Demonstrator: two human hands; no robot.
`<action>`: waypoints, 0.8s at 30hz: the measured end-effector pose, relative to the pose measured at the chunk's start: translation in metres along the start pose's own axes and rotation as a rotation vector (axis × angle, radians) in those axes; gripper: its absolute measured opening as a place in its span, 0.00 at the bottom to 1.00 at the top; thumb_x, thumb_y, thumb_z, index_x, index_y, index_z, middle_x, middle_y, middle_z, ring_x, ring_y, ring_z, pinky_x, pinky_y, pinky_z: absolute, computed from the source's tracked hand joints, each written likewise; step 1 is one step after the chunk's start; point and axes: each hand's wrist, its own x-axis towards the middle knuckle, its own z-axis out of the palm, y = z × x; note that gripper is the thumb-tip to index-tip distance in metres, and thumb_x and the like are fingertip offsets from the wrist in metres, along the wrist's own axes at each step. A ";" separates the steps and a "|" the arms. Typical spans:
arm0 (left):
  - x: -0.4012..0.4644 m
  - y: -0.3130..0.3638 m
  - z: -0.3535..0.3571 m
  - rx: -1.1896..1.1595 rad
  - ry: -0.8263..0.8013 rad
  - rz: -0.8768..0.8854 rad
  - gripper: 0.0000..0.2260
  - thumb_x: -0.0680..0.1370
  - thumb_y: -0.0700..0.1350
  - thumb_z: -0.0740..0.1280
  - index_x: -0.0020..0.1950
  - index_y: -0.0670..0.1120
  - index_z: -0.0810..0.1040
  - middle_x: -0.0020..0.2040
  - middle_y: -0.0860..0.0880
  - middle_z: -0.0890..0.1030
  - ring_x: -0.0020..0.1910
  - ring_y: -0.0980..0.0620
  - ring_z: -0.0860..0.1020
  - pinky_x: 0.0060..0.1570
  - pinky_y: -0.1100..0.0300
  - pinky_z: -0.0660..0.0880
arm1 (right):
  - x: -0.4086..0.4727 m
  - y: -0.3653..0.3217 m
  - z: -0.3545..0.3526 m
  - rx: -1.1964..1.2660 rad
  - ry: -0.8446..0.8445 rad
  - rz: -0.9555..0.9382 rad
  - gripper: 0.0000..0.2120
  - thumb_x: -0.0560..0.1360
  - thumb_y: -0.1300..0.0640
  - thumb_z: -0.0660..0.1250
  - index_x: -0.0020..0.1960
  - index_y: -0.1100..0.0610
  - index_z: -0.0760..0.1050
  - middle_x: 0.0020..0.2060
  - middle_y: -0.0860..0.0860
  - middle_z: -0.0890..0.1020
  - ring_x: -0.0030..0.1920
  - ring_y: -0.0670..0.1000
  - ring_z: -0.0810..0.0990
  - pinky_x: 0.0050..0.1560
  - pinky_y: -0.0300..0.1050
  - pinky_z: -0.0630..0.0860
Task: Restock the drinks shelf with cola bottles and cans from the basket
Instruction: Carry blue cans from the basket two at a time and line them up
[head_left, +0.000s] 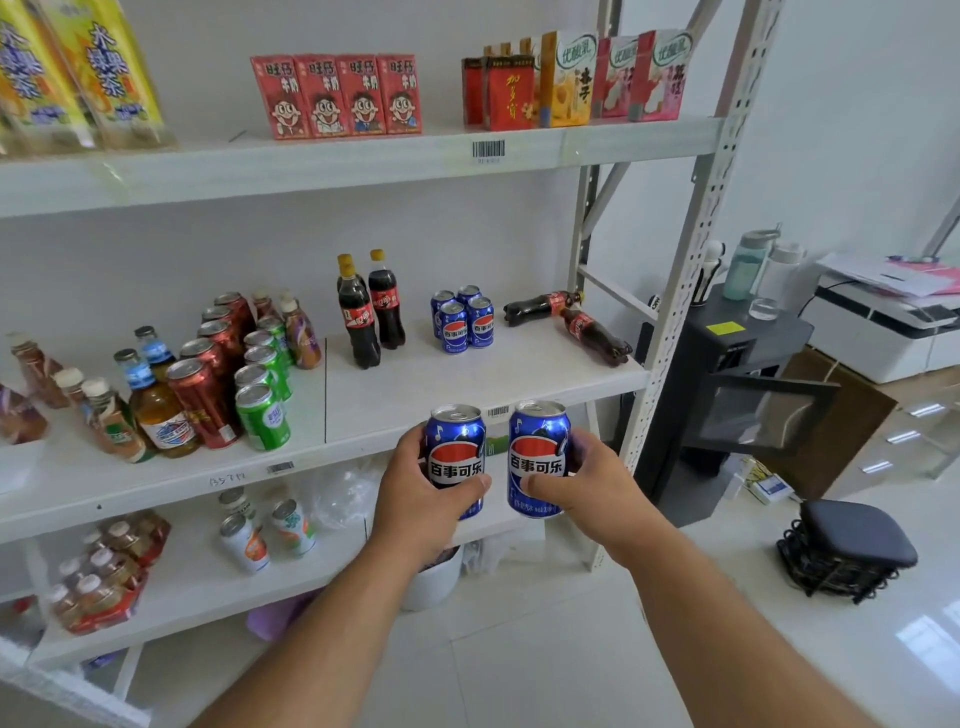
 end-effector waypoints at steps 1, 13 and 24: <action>0.014 -0.002 0.000 -0.004 -0.001 0.002 0.35 0.71 0.43 0.82 0.72 0.57 0.70 0.59 0.58 0.80 0.55 0.63 0.79 0.44 0.71 0.73 | 0.014 -0.002 0.002 -0.002 -0.002 0.004 0.22 0.72 0.63 0.79 0.60 0.48 0.77 0.51 0.47 0.86 0.52 0.47 0.85 0.45 0.37 0.81; 0.140 -0.004 -0.004 -0.018 -0.020 0.009 0.35 0.71 0.42 0.81 0.73 0.56 0.70 0.56 0.62 0.77 0.51 0.66 0.77 0.40 0.74 0.71 | 0.139 -0.021 0.019 -0.082 -0.001 0.018 0.29 0.71 0.59 0.80 0.68 0.47 0.74 0.56 0.46 0.85 0.57 0.48 0.83 0.59 0.49 0.81; 0.210 -0.017 0.028 -0.018 0.000 -0.011 0.36 0.71 0.41 0.81 0.74 0.57 0.68 0.63 0.57 0.76 0.56 0.58 0.79 0.37 0.76 0.73 | 0.225 -0.009 0.002 -0.040 -0.045 0.026 0.26 0.71 0.63 0.79 0.65 0.48 0.75 0.54 0.45 0.85 0.55 0.47 0.84 0.46 0.36 0.79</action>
